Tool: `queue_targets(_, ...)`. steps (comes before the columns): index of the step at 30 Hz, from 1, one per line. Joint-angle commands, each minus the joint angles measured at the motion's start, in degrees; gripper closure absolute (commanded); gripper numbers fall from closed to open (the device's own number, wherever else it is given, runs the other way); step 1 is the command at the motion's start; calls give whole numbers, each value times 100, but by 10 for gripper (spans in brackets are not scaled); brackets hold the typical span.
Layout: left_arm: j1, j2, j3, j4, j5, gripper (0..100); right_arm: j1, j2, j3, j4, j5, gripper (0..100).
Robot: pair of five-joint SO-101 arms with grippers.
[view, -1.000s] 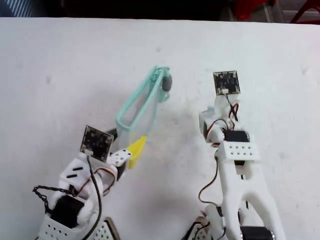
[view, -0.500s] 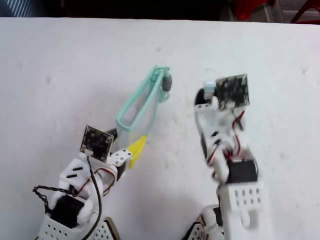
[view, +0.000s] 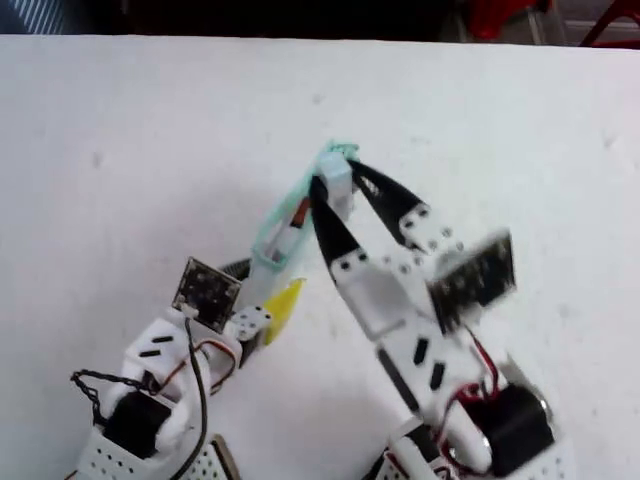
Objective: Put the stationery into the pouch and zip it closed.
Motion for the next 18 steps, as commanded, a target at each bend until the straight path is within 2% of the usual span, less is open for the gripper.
queue_targets(1, 40, 4, -62, -97, -44, 758, -251, 804, -826, 48, 26, 982)
queue_targets(6, 40, 4, -62, -97, -44, 758, -629, 1385, -1029, 75, 26, 982)
queue_targets(13, 31, 4, -88, -97, -44, 758, -558, 1086, -923, 822, 26, 982)
queue_targets(18, 31, 4, -88, -105, -44, 758, -532, 998, -554, 822, 53, 982)
